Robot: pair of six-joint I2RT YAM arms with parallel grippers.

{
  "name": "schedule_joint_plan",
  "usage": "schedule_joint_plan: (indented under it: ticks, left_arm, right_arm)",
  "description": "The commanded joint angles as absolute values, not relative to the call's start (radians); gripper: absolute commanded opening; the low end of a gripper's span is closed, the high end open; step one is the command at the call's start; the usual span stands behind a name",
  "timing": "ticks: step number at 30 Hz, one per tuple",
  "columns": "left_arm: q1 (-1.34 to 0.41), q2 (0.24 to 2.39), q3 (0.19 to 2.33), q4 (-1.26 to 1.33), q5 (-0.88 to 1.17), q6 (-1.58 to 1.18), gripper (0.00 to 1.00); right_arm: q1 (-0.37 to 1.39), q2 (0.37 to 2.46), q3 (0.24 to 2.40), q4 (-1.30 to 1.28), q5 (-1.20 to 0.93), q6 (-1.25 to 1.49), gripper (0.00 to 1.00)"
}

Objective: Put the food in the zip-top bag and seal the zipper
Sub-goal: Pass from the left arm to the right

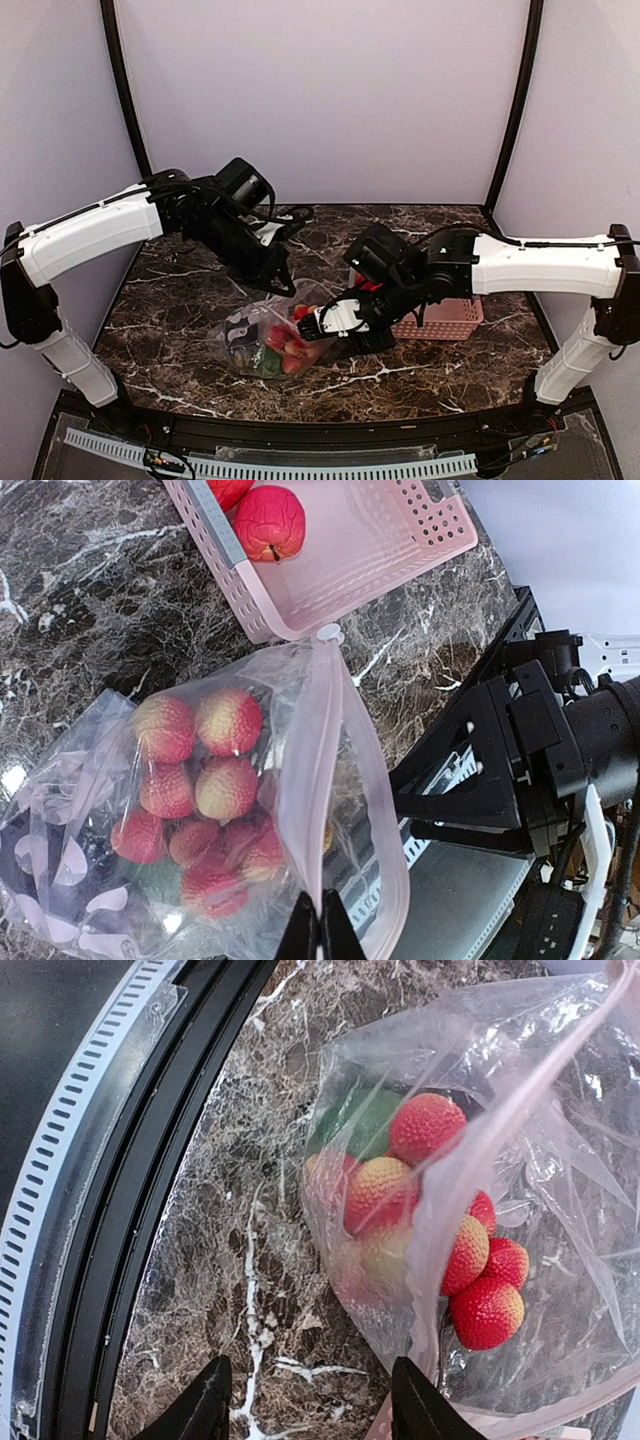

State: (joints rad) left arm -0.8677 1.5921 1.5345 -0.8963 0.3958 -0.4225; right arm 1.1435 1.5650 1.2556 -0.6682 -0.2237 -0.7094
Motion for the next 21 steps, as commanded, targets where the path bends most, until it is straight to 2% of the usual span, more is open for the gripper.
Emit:
schedule_joint_plan:
  ticks: [1, 13, 21]
  left_arm:
    - [-0.863, 1.485, 1.517, -0.939, 0.358, -0.426, 0.01]
    - [-0.864, 1.378, 1.436, -0.91, 0.335, -0.458, 0.01]
    - [-0.863, 1.351, 1.429, -0.911, 0.322, -0.458, 0.01]
  right_arm:
    - [1.133, 1.513, 1.348, -0.653, -0.231, -0.727, 0.51]
    - [1.132, 1.59, 1.525, -0.714, -0.235, -0.747, 0.53]
    - [1.14, 1.665, 1.517, -0.793, -0.359, -0.771, 0.56]
